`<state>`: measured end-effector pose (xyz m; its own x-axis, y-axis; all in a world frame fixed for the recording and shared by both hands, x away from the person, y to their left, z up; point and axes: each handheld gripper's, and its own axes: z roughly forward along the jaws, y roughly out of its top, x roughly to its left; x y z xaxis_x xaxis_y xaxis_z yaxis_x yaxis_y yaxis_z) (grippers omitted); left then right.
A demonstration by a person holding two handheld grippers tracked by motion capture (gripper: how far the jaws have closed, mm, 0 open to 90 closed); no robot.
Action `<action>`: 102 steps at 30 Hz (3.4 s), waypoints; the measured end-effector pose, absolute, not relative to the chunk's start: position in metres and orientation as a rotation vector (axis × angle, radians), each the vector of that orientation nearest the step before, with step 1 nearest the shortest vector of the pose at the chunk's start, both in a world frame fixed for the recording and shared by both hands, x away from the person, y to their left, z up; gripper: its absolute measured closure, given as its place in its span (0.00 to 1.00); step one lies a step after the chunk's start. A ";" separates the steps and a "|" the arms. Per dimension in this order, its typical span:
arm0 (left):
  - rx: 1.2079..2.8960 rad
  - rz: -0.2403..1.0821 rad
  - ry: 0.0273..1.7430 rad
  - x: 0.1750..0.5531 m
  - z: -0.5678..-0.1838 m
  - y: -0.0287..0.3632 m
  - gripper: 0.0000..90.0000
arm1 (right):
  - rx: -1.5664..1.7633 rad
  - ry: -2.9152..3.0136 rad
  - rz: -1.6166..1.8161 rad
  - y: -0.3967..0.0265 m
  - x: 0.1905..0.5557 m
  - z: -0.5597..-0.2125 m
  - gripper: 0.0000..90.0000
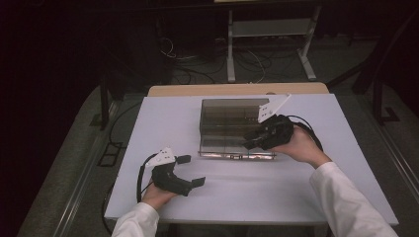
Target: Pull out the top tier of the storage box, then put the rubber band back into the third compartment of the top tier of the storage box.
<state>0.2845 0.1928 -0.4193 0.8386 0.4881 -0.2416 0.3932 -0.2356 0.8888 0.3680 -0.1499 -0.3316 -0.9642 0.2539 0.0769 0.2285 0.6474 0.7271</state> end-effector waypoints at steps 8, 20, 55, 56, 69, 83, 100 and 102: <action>1.859 0.102 0.662 0.285 -0.419 0.193 0.00 | 0.462 2.779 1.237 -0.167 0.364 -0.323 0.64; 1.857 0.102 0.667 0.284 -0.419 0.193 0.00 | 0.560 2.718 1.240 -0.200 0.359 -0.321 0.59; 1.852 0.101 0.674 0.284 -0.419 0.193 0.00 | 0.880 2.598 1.241 -0.270 0.352 -0.353 0.43; 1.852 0.101 0.674 0.284 -0.419 0.193 0.00 | 0.887 2.597 1.239 -0.270 0.352 -0.354 0.41; 1.854 0.102 0.673 0.284 -0.419 0.193 0.00 | 0.999 2.577 1.201 -0.280 0.353 -0.374 0.31; 1.855 0.101 0.673 0.284 -0.419 0.193 0.00 | 1.058 2.589 1.171 -0.283 0.353 -0.391 0.30; 1.857 0.101 0.672 0.284 -0.419 0.193 0.00 | 1.093 2.614 1.132 -0.287 0.353 -0.407 0.30; 1.857 0.101 0.672 0.284 -0.419 0.193 0.00 | 1.108 2.616 1.127 -0.287 0.353 -0.409 0.30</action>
<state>0.2844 0.1928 -0.4194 0.8353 0.4923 -0.2450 0.3981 -0.2341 0.8870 0.3528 -0.2872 -0.4092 -0.7341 0.6508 0.1938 0.5877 0.4660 0.6613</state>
